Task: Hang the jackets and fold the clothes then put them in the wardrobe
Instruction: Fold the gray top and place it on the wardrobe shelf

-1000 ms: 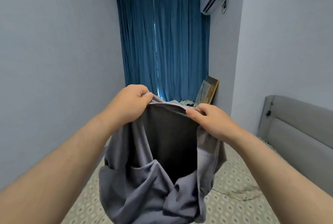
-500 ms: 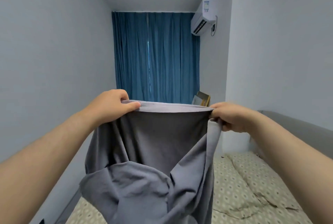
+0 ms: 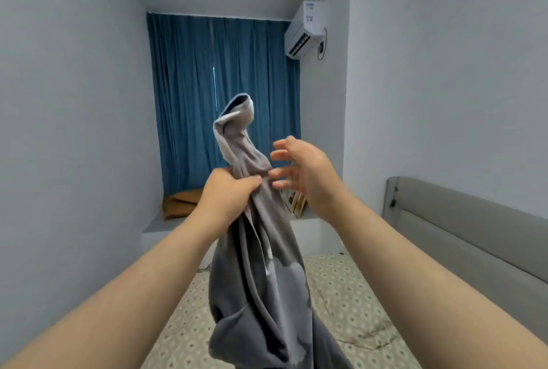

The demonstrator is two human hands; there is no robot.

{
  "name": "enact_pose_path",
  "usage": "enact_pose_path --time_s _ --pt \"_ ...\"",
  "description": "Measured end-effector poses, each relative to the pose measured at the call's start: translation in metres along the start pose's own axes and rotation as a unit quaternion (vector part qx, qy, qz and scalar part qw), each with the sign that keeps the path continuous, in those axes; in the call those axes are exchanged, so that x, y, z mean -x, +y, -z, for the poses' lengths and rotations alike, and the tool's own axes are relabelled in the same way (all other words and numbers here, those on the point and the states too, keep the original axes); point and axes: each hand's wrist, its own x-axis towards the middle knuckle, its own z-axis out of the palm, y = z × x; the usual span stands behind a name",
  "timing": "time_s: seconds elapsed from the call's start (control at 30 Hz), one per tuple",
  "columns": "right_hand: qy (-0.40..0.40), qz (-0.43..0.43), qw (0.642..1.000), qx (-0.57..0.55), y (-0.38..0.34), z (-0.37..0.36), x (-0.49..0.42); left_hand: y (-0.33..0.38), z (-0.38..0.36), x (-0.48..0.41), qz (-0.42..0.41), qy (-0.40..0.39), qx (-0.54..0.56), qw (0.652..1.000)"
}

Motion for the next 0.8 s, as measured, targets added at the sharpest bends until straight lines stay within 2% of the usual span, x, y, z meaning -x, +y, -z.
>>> enact_pose_path --time_s 0.07,0.13,0.23,0.3,0.47,0.57,0.63,0.67,0.7,0.73,0.8 --pt "0.016 0.022 0.990 0.139 0.030 0.024 0.018 0.011 0.014 -0.015 0.028 0.054 0.099 0.993" --pt "-0.036 -0.006 0.970 0.241 0.064 0.042 0.039 0.023 0.023 -0.028 0.015 0.096 0.162 0.982" --pt "-0.119 -0.115 0.939 0.301 0.101 0.047 0.066 0.043 0.029 -0.042 -0.024 0.127 0.215 0.968" --pt "-0.099 -0.131 0.924 0.347 0.115 0.046 0.072 0.050 0.031 -0.048 -0.048 0.137 0.206 0.968" --pt "-0.038 -0.128 0.936 0.326 0.094 0.057 0.050 0.037 0.055 -0.069 -0.069 0.166 0.028 0.983" --pt "-0.018 -0.141 0.962 0.231 0.067 0.064 0.034 0.008 0.081 -0.078 0.029 0.145 -0.021 0.989" --pt "-0.006 -0.127 0.975 0.184 0.050 0.061 0.024 -0.010 0.096 -0.072 0.119 0.075 -0.046 0.989" --pt "-0.002 -0.112 0.977 0.180 0.042 0.058 0.019 -0.019 0.102 -0.067 0.154 0.026 -0.100 0.983" --pt "-0.002 -0.091 0.978 0.187 0.035 0.054 0.015 -0.027 0.108 -0.061 0.178 -0.036 -0.204 0.962" --pt "-0.007 -0.068 0.979 0.192 0.028 0.050 0.012 -0.032 0.111 -0.055 0.193 -0.106 -0.337 0.916" --pt "-0.031 -0.027 0.980 0.194 0.018 0.040 0.007 -0.029 0.105 -0.039 0.190 -0.205 -0.558 0.781"
